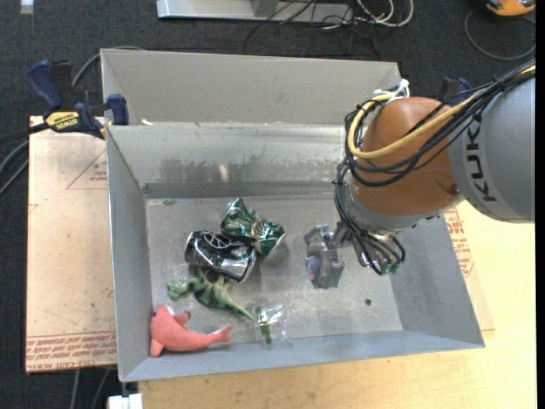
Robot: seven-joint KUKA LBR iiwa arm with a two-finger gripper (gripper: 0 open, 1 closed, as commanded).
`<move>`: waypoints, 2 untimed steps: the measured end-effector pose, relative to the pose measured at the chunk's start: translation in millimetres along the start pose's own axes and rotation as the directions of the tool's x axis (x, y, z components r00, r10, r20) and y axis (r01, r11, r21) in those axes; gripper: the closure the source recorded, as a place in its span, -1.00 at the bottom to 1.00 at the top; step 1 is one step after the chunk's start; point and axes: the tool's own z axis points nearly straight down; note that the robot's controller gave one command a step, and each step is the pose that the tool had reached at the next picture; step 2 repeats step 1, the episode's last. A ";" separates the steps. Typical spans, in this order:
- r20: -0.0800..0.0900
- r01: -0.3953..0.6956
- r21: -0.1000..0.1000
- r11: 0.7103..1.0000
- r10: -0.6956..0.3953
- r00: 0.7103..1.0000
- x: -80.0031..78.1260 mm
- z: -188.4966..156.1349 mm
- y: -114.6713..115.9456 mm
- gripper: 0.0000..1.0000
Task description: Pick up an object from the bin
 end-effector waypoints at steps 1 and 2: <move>0.018 -0.126 0.000 0.992 0.126 0.992 -8.3 -88.0 -15.3 1.00; 0.018 -0.126 0.000 0.992 0.126 0.992 -8.3 -88.0 -15.3 1.00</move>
Offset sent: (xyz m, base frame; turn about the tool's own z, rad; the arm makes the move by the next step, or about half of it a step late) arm 0.0036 0.0169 0.2602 0.0269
